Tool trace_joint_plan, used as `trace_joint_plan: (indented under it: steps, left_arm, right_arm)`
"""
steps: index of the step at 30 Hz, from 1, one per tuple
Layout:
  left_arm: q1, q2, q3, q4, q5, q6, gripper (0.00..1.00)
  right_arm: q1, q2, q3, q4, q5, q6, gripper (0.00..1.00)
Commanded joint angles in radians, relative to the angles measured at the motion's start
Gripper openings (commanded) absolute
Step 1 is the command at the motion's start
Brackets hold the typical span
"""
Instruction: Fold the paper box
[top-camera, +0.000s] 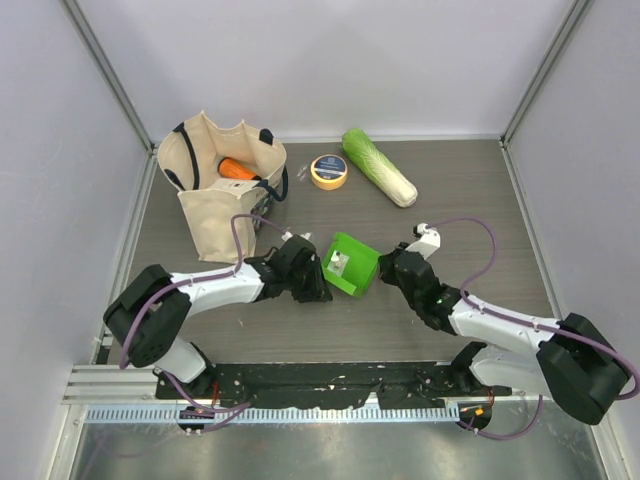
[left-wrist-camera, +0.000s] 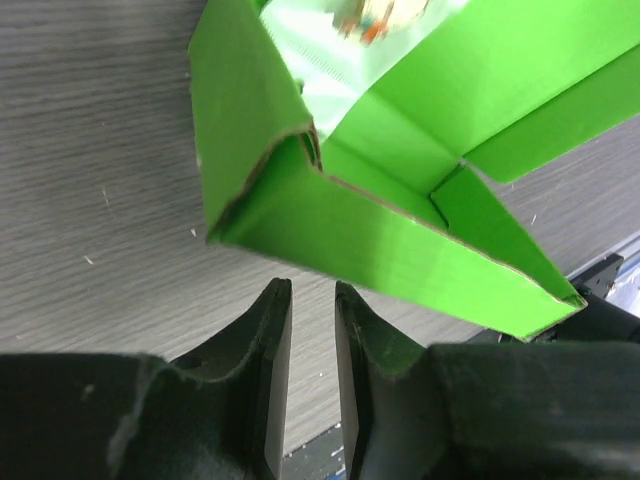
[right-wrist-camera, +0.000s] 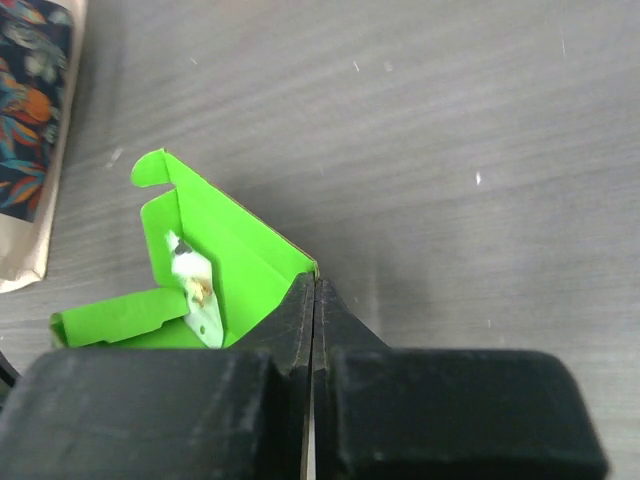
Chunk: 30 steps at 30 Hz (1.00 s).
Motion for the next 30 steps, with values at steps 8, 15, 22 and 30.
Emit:
trace_joint_plan:
  steps: [8,15,22,30]
  left_arm:
    - [0.003,-0.228,-0.191,0.055,-0.144,0.01,0.43]
    - [0.018,-0.501,-0.175,-0.104,-0.289,0.101,0.6]
    - [0.107,-0.538,-0.015,-0.224,-0.417,0.239,0.75]
    - [0.231,-0.279,0.057,-0.048,-0.198,0.323,0.74]
  right_arm:
    - [0.01,0.139,-0.156,0.915,-0.099,-0.585,0.01]
    - [0.01,0.206,-0.109,0.961,-0.288,-0.832,0.01]
    - [0.01,0.163,-0.086,0.855,-0.339,-0.945,0.03]
    - [0.011,0.103,-0.058,0.723,-0.377,-0.971,0.08]
